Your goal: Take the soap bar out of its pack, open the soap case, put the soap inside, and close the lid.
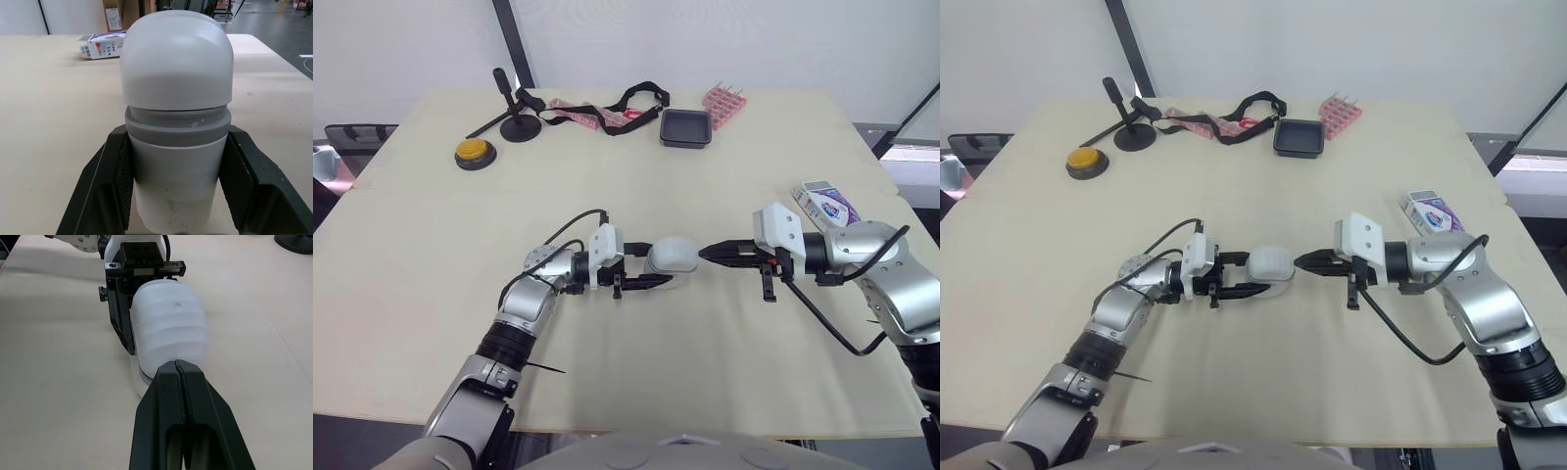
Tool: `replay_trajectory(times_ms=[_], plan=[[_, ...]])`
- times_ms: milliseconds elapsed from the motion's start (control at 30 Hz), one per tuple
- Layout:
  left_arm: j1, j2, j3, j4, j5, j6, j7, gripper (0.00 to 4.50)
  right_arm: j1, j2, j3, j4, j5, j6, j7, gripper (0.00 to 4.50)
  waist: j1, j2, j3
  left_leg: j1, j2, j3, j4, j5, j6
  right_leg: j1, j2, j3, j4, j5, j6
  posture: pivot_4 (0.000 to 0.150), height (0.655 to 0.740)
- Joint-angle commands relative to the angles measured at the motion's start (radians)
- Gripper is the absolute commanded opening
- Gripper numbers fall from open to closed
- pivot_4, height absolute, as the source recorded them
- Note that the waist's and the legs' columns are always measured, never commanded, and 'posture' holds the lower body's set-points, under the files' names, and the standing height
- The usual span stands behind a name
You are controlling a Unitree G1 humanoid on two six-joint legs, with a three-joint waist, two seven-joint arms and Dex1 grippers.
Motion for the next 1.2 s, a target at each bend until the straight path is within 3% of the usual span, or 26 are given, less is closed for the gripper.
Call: replay_trajectory(times_ms=[33,767,1200], plan=[[0.007,0.007,-0.003,-0.028,-0.002,0.001,0.002,1.90,-0.016,0.004,0.003,-0.021,0.013,-0.007,-0.001,0.03,0.000,0.000,0.000,0.000,0.000,0.000,0.000,0.000,0.000,0.000,0.000,0.000,0.000,0.000,0.000,0.150,0.7400],[0.006,0.004,-0.006,-0.025,0.001,-0.005,0.003,1.90,-0.033,-0.019,-0.064,0.002,0.041,-0.005,0.004,0.03,0.000,0.000,0.000,0.000,0.000,0.000,0.000,0.000,0.000,0.000,0.000,0.000,0.000,0.000,0.000,0.150,0.7400],[0.002,0.002,-0.005,-0.023,0.001,-0.002,0.004,1.90,-0.096,0.083,-0.017,-0.110,0.144,0.107,-0.082,0.03,0.001,0.000,0.000,0.000,0.000,0.000,-0.001,0.000,0.000,0.000,0.000,-0.001,-0.001,0.002,0.003,0.150,0.7400]])
